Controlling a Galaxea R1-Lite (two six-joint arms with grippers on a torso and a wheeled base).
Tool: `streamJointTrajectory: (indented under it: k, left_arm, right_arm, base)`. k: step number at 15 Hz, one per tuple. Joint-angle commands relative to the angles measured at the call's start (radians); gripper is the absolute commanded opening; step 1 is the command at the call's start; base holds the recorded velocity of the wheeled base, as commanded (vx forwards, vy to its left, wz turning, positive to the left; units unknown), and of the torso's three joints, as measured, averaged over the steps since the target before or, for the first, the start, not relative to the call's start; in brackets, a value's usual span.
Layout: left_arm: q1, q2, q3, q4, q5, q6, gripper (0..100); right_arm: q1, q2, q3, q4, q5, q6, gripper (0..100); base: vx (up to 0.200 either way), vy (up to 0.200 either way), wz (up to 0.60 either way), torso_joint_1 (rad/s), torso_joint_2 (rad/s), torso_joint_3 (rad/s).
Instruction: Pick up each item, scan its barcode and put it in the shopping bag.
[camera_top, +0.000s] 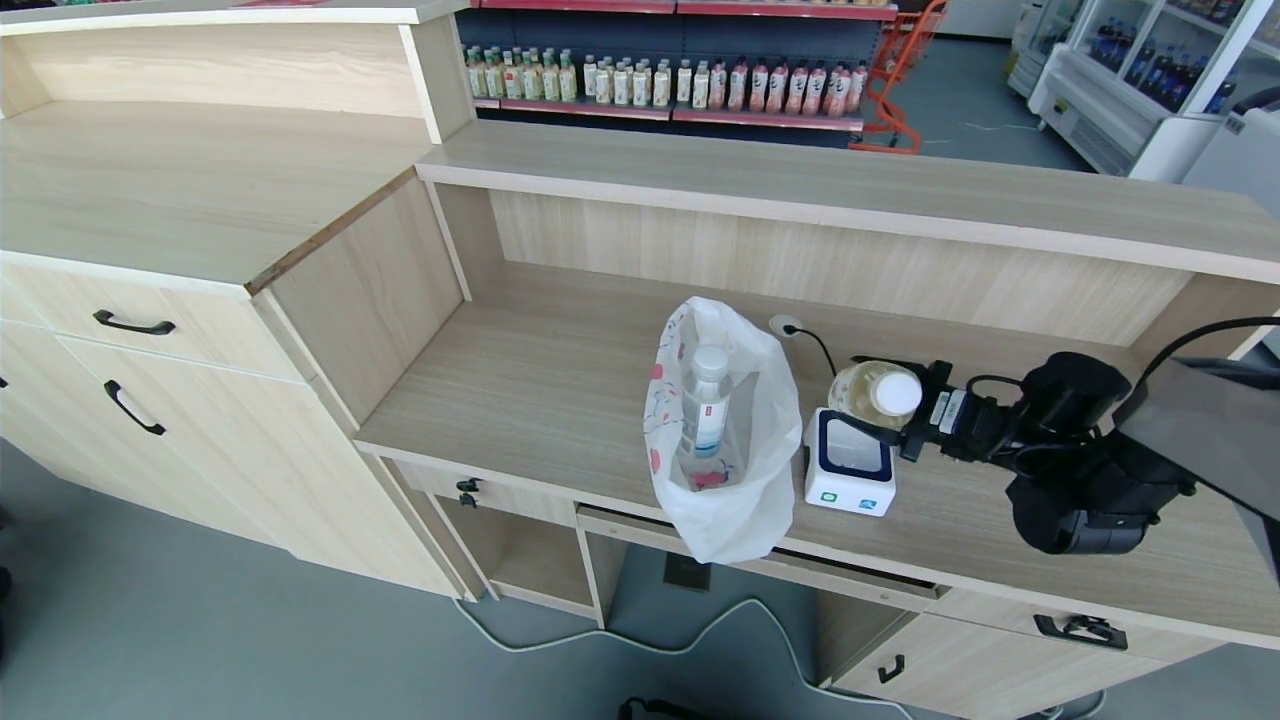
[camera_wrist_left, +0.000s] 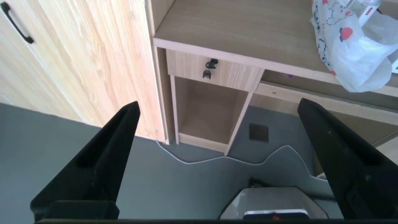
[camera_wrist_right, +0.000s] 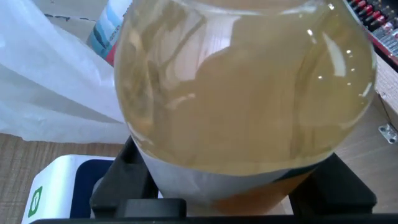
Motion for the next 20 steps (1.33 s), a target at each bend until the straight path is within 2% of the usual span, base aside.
streamJointTrajectory:
  k: [1, 3, 4, 6, 7, 11, 14, 16, 19, 20]
  left_arm:
    - [0.000, 0.000, 0.000, 0.000, 0.000, -0.001, 100]
    - [0.000, 0.000, 0.000, 0.000, -0.001, -0.001, 100]
    - [0.000, 0.000, 0.000, 0.000, 0.000, -0.001, 100]
    - [0.000, 0.000, 0.000, 0.000, 0.000, -0.001, 100]
    - [0.000, 0.000, 0.000, 0.000, 0.000, -0.001, 100]
    - [0.000, 0.000, 0.000, 0.000, -0.001, -0.001, 100]
    - [0.000, 0.000, 0.000, 0.000, -0.001, -0.001, 100]
    - [0.000, 0.000, 0.000, 0.000, 0.000, -0.001, 100]
    - [0.000, 0.000, 0.000, 0.000, 0.000, -0.001, 100]
    - [0.000, 0.000, 0.000, 0.000, 0.000, -0.001, 100]
  right_arm:
    - [-0.065, -0.250, 0.114, 0.074, -0.061, 0.207, 0]
    - [-0.126, -0.447, 0.187, 0.202, -0.183, 0.434, 0]
    - [-0.158, -0.534, 0.233, 0.280, -0.255, 0.506, 0]
    - [-0.230, -0.640, 0.348, 0.363, -0.410, 0.462, 0]
    - [-0.275, -0.664, 0.399, 0.372, -0.449, 0.409, 0]
    - [-0.382, -0.697, 0.430, 0.404, -0.459, 0.376, 0]
    - [-0.394, -0.704, 0.430, 0.395, -0.459, 0.296, 0]
    - [-0.382, -0.701, 0.419, 0.346, -0.459, 0.301, 0]
    - [-0.282, -0.661, 0.416, 0.258, -0.510, 0.310, 0]
    - [-0.200, -0.597, 0.385, 0.211, -0.607, 0.334, 0]
  base:
    - [0.000, 0.000, 0.00, 0.000, 0.00, 0.000]
    - [0.000, 0.000, 0.00, 0.000, 0.00, 0.000]
    - [0.000, 0.000, 0.00, 0.000, 0.00, 0.000]
    - [0.000, 0.000, 0.00, 0.000, 0.00, 0.000]
    - [0.000, 0.000, 0.00, 0.000, 0.00, 0.000]
    - [0.000, 0.000, 0.00, 0.000, 0.00, 0.000]
    - [0.000, 0.000, 0.00, 0.000, 0.00, 0.000]
    - [0.000, 0.000, 0.30, 0.001, 0.00, -0.001]
    - [0.000, 0.000, 0.60, -0.001, 0.00, 0.004]
    - [0.000, 0.000, 0.60, 0.002, 0.00, 0.002]
